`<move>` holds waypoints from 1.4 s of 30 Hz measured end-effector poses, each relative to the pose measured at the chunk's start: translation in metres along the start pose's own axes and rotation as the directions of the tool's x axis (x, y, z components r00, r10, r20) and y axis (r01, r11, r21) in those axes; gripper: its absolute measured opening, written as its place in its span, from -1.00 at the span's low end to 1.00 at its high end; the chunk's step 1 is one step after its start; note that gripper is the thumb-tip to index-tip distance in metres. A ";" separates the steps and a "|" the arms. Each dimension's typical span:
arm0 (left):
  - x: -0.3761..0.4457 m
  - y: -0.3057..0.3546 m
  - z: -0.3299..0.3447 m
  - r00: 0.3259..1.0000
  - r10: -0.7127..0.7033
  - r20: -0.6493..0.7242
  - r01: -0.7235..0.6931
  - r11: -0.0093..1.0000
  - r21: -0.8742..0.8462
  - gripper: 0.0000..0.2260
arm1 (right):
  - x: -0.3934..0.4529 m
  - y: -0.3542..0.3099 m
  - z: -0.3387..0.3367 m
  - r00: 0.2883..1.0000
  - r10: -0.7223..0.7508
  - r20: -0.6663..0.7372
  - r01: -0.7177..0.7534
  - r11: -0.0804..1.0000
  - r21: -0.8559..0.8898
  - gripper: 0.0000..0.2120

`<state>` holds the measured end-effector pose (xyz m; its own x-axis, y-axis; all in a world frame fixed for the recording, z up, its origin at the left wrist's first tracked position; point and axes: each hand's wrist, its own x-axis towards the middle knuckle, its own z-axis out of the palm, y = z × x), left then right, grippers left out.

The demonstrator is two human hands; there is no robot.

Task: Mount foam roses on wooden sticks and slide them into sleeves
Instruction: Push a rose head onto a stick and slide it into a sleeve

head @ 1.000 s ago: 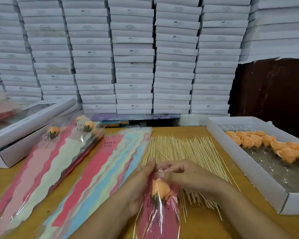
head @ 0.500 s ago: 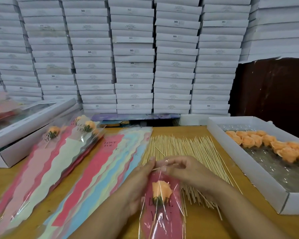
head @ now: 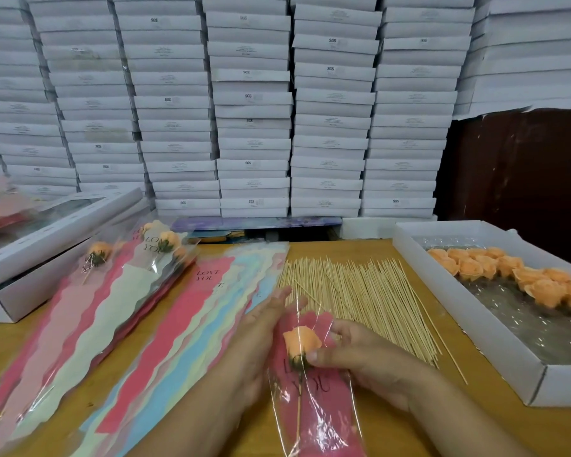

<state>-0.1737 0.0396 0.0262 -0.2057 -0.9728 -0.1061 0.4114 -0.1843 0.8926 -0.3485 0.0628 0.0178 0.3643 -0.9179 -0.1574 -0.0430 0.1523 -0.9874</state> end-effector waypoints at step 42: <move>-0.006 -0.006 -0.005 0.978 -0.151 0.143 0.079 0.906 0.416 -0.87 | 0.005 -0.001 -0.016 0.957 -0.121 -0.265 0.160 0.978 0.131 -0.64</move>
<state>-0.1709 0.0461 0.0191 -0.3907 -0.9036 -0.1756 -0.0125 -0.1855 0.9826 -0.3617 0.0521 0.0182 0.1072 -0.9936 -0.0355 0.1378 0.0502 -0.9892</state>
